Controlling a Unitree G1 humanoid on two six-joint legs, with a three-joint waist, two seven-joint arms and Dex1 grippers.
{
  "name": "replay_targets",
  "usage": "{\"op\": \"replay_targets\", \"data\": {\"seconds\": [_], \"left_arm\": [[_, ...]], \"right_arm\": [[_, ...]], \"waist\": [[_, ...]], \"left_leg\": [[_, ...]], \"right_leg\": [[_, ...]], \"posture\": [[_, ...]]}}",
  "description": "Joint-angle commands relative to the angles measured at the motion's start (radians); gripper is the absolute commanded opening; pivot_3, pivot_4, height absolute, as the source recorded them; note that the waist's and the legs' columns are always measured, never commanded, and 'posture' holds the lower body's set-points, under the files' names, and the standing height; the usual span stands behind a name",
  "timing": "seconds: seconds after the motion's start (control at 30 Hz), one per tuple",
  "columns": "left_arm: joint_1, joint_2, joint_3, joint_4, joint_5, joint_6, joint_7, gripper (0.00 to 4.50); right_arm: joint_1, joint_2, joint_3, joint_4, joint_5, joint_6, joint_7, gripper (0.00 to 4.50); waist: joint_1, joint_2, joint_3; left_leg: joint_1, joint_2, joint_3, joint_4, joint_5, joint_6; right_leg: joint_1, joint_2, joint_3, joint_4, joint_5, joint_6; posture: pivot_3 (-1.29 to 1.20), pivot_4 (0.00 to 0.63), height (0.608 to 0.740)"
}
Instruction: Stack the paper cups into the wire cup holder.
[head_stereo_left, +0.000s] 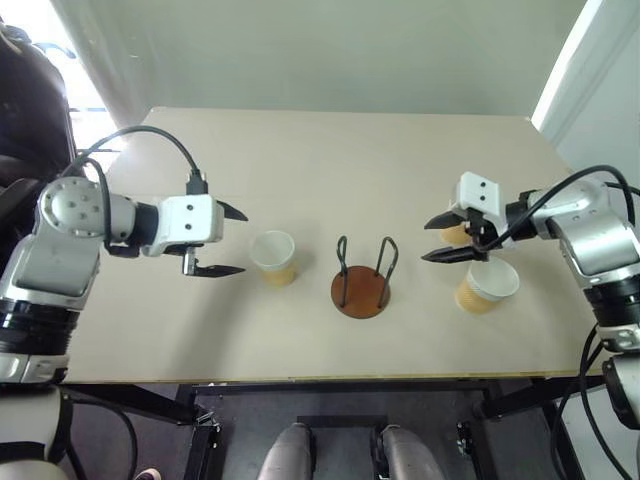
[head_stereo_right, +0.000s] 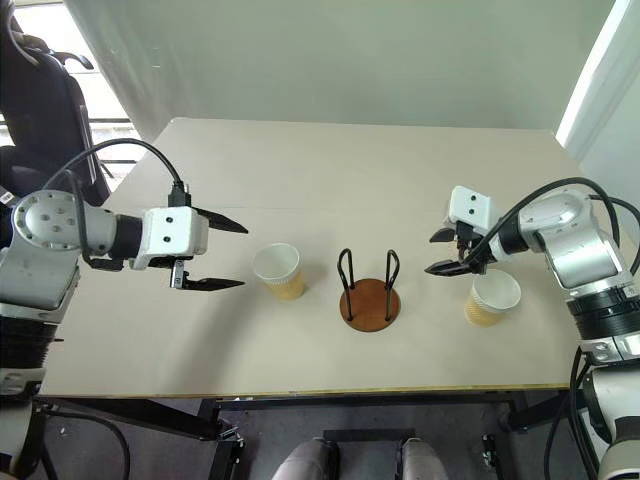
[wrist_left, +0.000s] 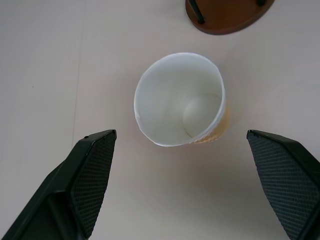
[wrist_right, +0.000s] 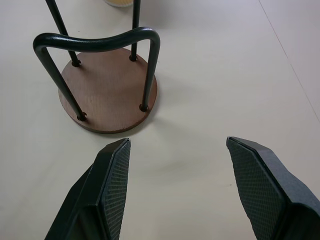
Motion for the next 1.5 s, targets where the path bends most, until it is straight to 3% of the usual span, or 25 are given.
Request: {"op": "replay_targets", "data": {"seconds": [0.03,0.33,0.83,1.5], "left_arm": [[-0.016,0.040,0.007,-0.052,0.054,-0.030,0.023,4.50],[-0.061,0.054,-0.022,-0.056,0.139,-0.051,0.039,4.50],[-0.057,0.004,-0.034,-0.093,0.074,0.043,0.006,4.50],[-0.088,-0.011,-0.119,-0.013,0.167,-0.012,-0.015,4.50]], "right_arm": [[-0.030,-0.018,-0.032,-0.006,-0.006,-0.014,0.014,3.09],[-0.031,-0.030,-0.034,-0.015,-0.010,-0.006,0.039,3.09],[-0.114,-0.058,-0.109,-0.014,0.103,0.042,0.166,3.09],[-0.111,-0.076,-0.128,-0.068,0.142,0.120,0.160,3.09]], "waist": [[0.000,0.000,0.000],[-0.001,0.000,0.000],[-0.003,0.000,0.000],[-0.004,0.000,0.000]], "left_leg": [[0.000,0.000,0.000,0.000,0.000,0.000],[0.000,0.000,0.000,0.000,0.000,-0.001],[0.000,0.000,0.000,0.000,-0.001,-0.002],[0.001,0.000,0.000,0.000,-0.001,-0.001]], "right_leg": [[0.000,0.000,0.000,0.000,0.000,0.000],[-0.001,0.000,0.000,0.001,-0.001,-0.001],[-0.002,0.000,0.000,0.004,-0.002,-0.003],[-0.003,0.000,0.000,0.007,-0.002,-0.004]], "posture": [[0.00,0.150,0.740],[0.00,0.150,0.740],[0.00,0.150,0.740],[0.00,0.150,0.740]]}}
